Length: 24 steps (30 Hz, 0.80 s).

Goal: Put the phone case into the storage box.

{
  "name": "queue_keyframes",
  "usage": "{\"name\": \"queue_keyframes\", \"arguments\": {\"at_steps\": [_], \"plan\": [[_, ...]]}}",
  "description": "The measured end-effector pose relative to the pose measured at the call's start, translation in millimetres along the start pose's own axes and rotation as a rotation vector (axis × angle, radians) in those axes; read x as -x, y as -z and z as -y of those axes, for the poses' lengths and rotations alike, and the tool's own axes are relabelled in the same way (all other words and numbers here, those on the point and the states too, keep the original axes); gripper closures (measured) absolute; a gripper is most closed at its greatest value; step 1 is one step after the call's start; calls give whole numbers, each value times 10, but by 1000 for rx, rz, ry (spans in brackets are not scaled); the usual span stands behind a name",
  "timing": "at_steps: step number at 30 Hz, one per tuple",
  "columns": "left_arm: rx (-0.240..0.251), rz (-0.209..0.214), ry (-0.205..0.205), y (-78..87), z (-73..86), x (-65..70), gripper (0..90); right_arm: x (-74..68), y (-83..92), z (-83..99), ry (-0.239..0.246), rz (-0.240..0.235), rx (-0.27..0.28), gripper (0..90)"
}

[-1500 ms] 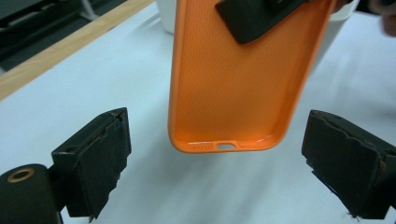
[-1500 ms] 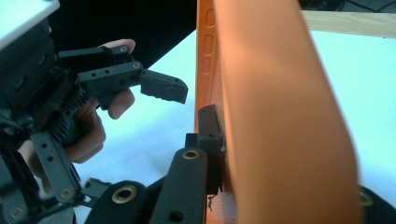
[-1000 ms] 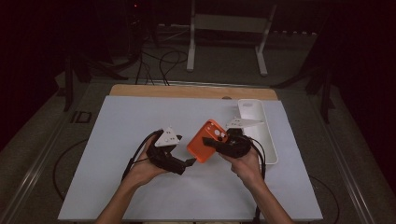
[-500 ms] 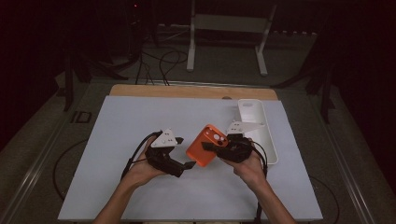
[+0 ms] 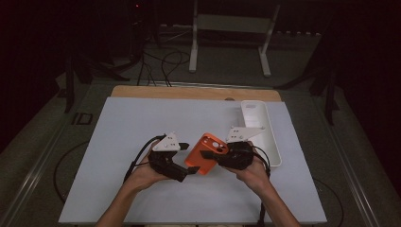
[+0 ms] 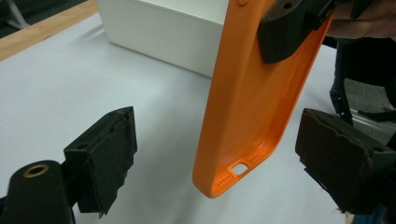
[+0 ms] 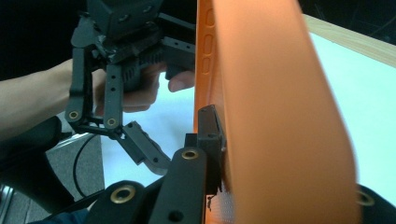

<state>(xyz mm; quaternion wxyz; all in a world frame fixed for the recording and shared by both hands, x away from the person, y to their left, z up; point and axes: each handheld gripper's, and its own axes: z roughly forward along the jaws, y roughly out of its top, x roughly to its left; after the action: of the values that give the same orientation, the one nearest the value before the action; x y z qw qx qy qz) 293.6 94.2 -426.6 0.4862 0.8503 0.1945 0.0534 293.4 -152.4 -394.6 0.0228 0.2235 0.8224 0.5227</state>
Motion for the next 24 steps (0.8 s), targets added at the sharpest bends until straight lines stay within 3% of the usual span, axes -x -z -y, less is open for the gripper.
{"name": "queue_keyframes", "arguments": {"at_steps": [8,19,24], "plan": [[3,33,-16,-16,5,23,178,-20,8,-1,19,-27,9,874],[-3,68,-2,-26,17,13,310,-35,38,14,48,-55,11,874],[-3,92,0,-36,20,5,417,-38,53,19,54,-72,11,875]]}}
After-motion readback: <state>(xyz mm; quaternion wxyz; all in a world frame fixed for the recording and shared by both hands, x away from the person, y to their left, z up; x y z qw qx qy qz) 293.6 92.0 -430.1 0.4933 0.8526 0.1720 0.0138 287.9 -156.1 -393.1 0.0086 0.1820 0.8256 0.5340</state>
